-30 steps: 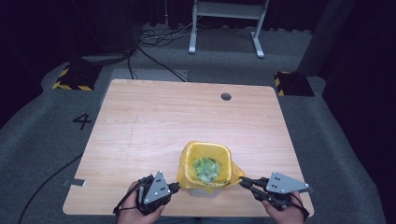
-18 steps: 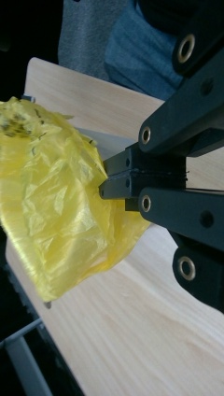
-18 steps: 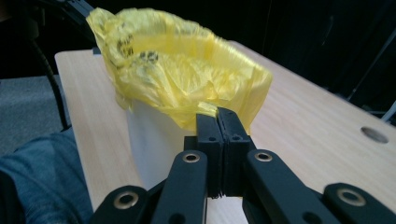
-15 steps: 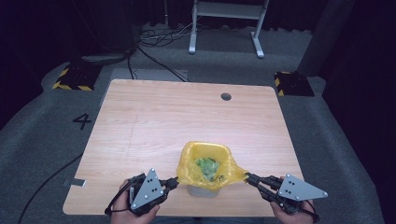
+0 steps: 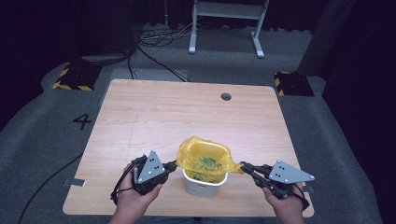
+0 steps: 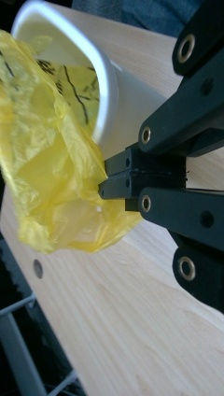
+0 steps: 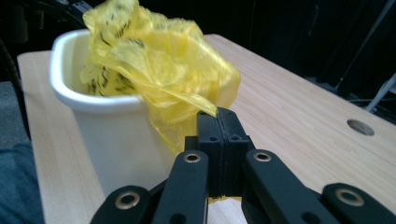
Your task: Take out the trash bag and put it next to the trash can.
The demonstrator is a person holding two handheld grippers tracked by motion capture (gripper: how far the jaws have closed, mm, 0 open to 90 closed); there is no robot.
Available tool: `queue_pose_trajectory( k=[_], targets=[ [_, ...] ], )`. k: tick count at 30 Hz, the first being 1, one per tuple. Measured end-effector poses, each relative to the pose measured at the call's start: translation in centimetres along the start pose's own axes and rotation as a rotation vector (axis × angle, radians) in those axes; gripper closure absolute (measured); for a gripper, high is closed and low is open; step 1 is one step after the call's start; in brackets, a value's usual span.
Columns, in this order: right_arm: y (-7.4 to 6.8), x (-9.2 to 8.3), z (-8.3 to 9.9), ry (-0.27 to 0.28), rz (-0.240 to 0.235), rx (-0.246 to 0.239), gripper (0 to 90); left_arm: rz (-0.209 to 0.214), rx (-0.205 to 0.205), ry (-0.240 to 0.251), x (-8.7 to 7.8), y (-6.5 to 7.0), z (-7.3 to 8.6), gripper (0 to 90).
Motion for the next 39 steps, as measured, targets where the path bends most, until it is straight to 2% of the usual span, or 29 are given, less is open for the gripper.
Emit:
queue_pose_trajectory(
  k=[4,6,7,8,10,11,12,14,16,19,20,23,24,25,27,28,29,30,31,32,33,39],
  targets=[
    [0.1,0.5,0.9,-0.021,-0.009,0.014,89.8,0.008,0.009,-0.027,0.7,0.1,0.6,89.6],
    [0.0,0.5,1.2,-0.031,-0.019,0.019,85.4,0.002,0.021,-0.042,0.7,0.3,0.7,88.1],
    [0.0,0.5,1.3,-0.037,-0.008,0.016,63.0,-0.012,0.027,-0.049,0.7,0.3,0.8,76.0],
    [0.0,0.5,1.3,-0.037,-0.008,0.016,63.0,-0.018,0.021,-0.053,0.8,0.3,0.9,76.0],
    [0.3,0.8,1.6,-0.068,0.040,-0.007,42.0,-0.028,0.002,-0.062,0.9,0.2,1.1,64.0],
    [0.5,1.1,2.0,-0.098,0.062,-0.004,30.4,-0.045,-0.006,-0.057,1.1,0.0,1.2,48.5],
    [0.5,1.1,2.0,-0.098,0.062,-0.004,30.4,-0.063,-0.011,-0.057,1.2,-0.2,1.3,48.5],
    [0.7,1.5,2.4,-0.120,0.075,0.005,27.4,-0.082,-0.017,-0.066,1.4,-0.6,1.4,40.9],
    [0.8,2.0,2.6,-0.134,0.055,0.023,26.3,-0.095,-0.011,-0.058,1.7,-0.9,1.3,32.7],
    [0.8,2.9,2.6,-0.155,0.031,0.031,25.6,-0.084,-0.014,-0.071,2.3,-1.2,1.1,32.0],
    [0.7,3.3,2.6,-0.167,0.025,0.030,25.2,-0.075,-0.011,-0.079,2.6,-1.3,1.1,34.3],
    [0.3,4.2,2.5,-0.193,0.013,0.024,25.7,-0.057,-0.010,-0.094,3.5,-1.4,1.1,36.7],
    [0.1,4.6,2.4,-0.199,0.007,0.019,26.1,-0.056,-0.006,-0.098,3.8,-1.4,1.0,43.1],
    [0.0,4.9,2.4,-0.205,0.002,0.012,27.4,-0.050,-0.005,-0.101,4.0,-1.4,1.0,43.1],
    [0.0,5.4,2.4,-0.216,-0.002,0.001,33.2,-0.040,0.006,-0.109,4.1,-1.4,0.9,58.2],
    [0.0,5.6,2.3,-0.214,-0.007,0.002,38.1,-0.038,0.018,-0.116,4.1,-1.3,0.9,67.7],
    [0.0,5.7,2.2,-0.217,-0.031,0.008,60.0,-0.040,0.033,-0.122,4.0,-1.2,0.8,81.4],
    [0.0,5.7,2.2,-0.217,-0.031,0.008,60.0,-0.047,0.046,-0.120,4.0,-1.0,0.6,81.4],
    [-0.1,5.6,2.1,-0.217,-0.042,0.002,73.7,-0.054,0.057,-0.115,3.8,-1.0,0.5,84.0],
    [-0.1,5.5,1.9,-0.216,-0.045,-0.009,82.6,-0.062,0.061,-0.104,3.6,-0.9,0.3,85.2],
    [-0.2,5.3,1.6,-0.209,-0.042,-0.014,87.2,-0.071,0.064,-0.092,3.4,-0.9,0.1,85.9],
    [-0.2,4.6,0.0,-0.139,0.024,-0.049,89.7,-0.107,0.078,-0.018,2.2,-0.7,-1.1,87.1]
  ],
)
Point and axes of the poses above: each handheld gripper's, and its own axes: x roughly forward along the jaws, z roughly out of its underside, y roughly to its right, the point moved 4 cm from there along x, roughly forward along the jaws, and after that the axes turned 1 degree about x, right-handed, at the moved point
